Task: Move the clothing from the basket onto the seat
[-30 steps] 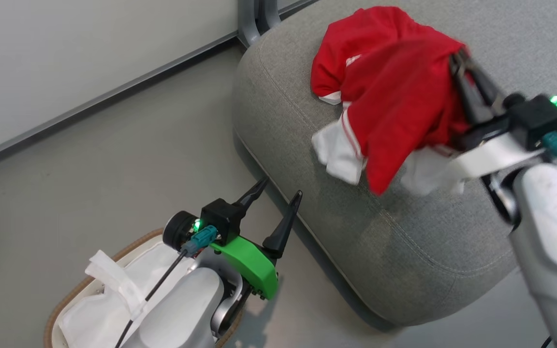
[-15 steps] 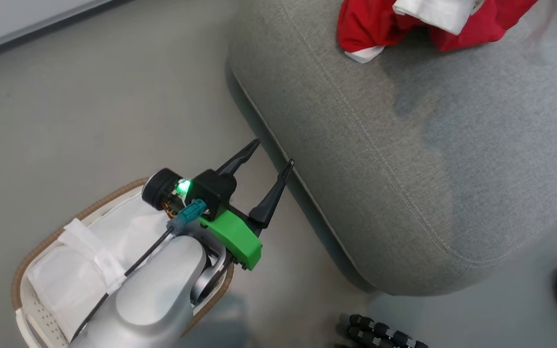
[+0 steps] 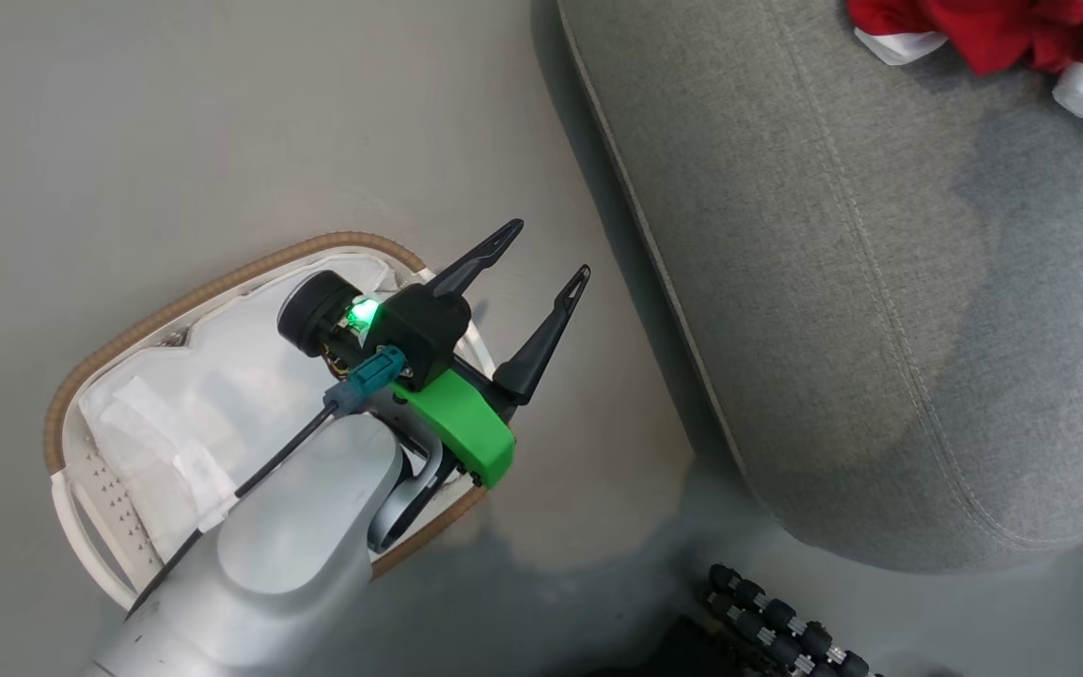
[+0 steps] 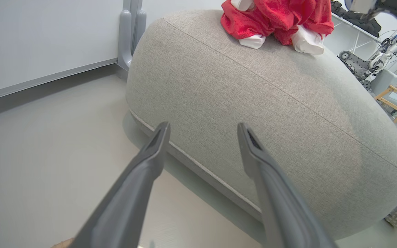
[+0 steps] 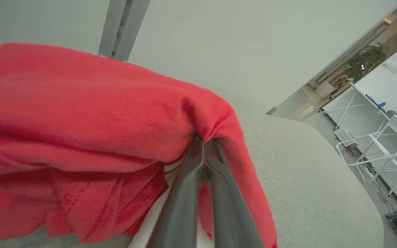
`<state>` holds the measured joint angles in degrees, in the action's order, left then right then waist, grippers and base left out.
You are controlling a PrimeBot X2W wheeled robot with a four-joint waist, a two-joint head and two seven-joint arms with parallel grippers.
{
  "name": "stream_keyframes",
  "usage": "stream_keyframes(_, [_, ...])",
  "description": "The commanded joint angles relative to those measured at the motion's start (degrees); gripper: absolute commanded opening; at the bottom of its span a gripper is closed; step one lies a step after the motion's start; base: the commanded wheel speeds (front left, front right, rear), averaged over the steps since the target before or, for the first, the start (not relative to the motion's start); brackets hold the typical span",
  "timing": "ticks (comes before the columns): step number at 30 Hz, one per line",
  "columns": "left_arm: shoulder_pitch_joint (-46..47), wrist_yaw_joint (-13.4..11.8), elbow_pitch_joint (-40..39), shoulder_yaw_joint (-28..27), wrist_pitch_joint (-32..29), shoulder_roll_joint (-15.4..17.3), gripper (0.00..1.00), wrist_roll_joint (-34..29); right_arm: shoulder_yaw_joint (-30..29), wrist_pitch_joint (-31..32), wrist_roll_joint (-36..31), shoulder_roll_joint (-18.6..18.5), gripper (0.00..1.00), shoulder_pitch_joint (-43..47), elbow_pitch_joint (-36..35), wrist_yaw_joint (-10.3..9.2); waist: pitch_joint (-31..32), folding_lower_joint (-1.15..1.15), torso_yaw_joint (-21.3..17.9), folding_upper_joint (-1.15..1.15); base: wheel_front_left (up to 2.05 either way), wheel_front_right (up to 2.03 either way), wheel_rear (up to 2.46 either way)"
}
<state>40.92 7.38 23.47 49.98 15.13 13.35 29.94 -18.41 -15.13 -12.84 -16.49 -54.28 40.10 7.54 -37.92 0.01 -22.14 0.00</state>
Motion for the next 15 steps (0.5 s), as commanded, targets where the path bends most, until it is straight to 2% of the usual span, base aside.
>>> stream_keyframes(1, [0.15, 0.15, 0.24, -0.16, 0.03, -0.11, 1.0, 0.55, -1.55, -0.03, -0.48, 0.22, 0.0, 1.98, 0.45, -0.1, -0.16, -0.01, 1.67, 0.0, 0.0, 0.0, 0.0])
stream_keyframes(2, [-0.33, 0.15, 0.38, -0.2, 0.02, -0.38, 1.0, 0.82, -2.61, -0.03, -0.86, 0.31, 0.08, 3.36, 0.46, -0.1, 0.55, -0.01, 1.75, 0.0, 0.0, 0.0, 0.0])
stream_keyframes(3, [-0.7, 0.15, 0.47, -0.37, 0.02, -0.58, 1.0, 0.9, -3.42, -0.03, -0.95, 0.35, 0.27, 4.57, 0.41, -0.1, 1.17, -0.01, 1.76, 0.0, 0.0, 0.0, 0.0])
stream_keyframes(4, [-1.18, 0.15, 0.58, -0.64, 0.03, -0.76, 1.0, 1.03, -4.51, -0.03, -0.94, 0.56, 0.87, 6.13, 0.22, -0.1, 2.05, -0.01, 1.74, 0.0, 0.0, 0.0, 0.0])
stream_keyframes(5, [-1.66, 0.15, 0.78, -0.95, 0.02, -0.89, 1.0, 1.15, -5.35, -0.02, -0.9, 0.75, 1.0, 7.44, 0.05, -0.1, 2.85, -0.01, 1.73, 0.0, 0.0, 0.0, 0.0])
stream_keyframes(10, [-4.46, 0.15, 1.18, -4.46, 0.03, -2.44, 1.0, 1.26, -6.91, -0.03, 1.15, 2.34, 1.0, 15.16, -3.43, -0.1, 7.5, -0.01, 1.8, 0.0, 0.0, 0.0, 0.0])
stream_keyframes(15, [-8.32, 0.15, 1.42, -7.93, 0.02, -3.79, 1.0, -0.21, -4.18, -0.03, 2.98, 3.94, 1.0, 22.2, -8.92, -0.1, 12.58, -0.01, 1.89, 0.0, 0.0, 0.0, 0.0])
